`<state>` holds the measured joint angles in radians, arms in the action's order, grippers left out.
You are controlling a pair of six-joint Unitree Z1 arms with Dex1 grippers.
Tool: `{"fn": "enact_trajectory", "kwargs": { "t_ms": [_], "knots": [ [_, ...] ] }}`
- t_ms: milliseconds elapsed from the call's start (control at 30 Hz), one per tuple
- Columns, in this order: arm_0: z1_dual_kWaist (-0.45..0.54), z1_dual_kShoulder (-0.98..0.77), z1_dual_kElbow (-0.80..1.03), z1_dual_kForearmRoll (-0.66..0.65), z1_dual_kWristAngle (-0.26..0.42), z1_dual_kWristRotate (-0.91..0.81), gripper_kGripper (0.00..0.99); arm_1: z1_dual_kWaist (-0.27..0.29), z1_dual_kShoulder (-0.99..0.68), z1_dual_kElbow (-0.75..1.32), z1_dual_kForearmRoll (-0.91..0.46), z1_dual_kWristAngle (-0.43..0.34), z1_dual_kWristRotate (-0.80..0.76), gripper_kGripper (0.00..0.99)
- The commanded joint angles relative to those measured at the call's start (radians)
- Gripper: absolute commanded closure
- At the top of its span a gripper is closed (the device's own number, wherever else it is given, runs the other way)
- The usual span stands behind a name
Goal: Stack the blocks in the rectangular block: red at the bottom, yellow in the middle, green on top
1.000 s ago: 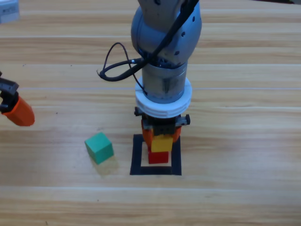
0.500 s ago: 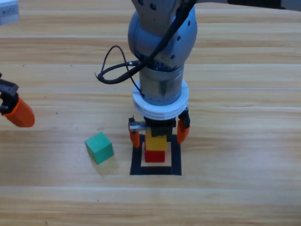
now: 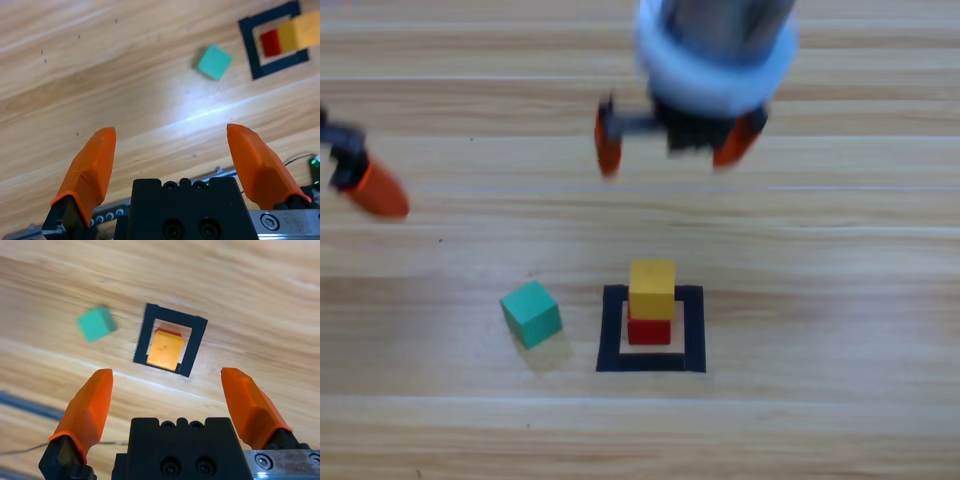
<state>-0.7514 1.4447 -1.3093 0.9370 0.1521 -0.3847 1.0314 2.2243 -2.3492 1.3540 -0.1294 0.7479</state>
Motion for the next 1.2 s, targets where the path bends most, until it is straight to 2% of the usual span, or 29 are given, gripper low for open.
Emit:
{"fn": "enact_trajectory", "kwargs": {
  "t_ms": [33,133,167,300,467,767,1200],
  "knots": [
    [0.026,0.273,-0.077,-0.037,0.007,-0.002,0.048,0.022,-0.236,0.3,-0.199,-0.024,-0.108,0.005],
    [0.007,0.379,-0.038,-0.139,0.011,0.032,0.059,-0.019,-0.445,0.725,-0.544,0.03,-0.183,0.0],
    [-0.006,0.396,-0.016,-0.173,0.006,0.05,0.06,-0.027,-0.492,0.814,-0.602,0.03,-0.205,0.0],
    [-0.025,0.399,0.131,-0.322,-0.039,0.144,0.039,-0.054,-0.569,0.989,-0.656,0.021,-0.283,0.0],
    [-0.039,0.401,0.214,-0.409,-0.069,0.199,0.03,-0.077,-0.672,1.217,-0.813,0.04,-0.358,0.0],
    [-0.052,0.415,0.232,-0.451,-0.091,0.221,0.031,-0.077,-0.769,1.331,-0.865,0.071,-0.45,0.0],
    [-0.077,0.488,0.165,-0.463,-0.106,0.314,0.033,-0.077,-0.773,1.404,-0.954,0.097,-0.564,0.0]
  ]
}}
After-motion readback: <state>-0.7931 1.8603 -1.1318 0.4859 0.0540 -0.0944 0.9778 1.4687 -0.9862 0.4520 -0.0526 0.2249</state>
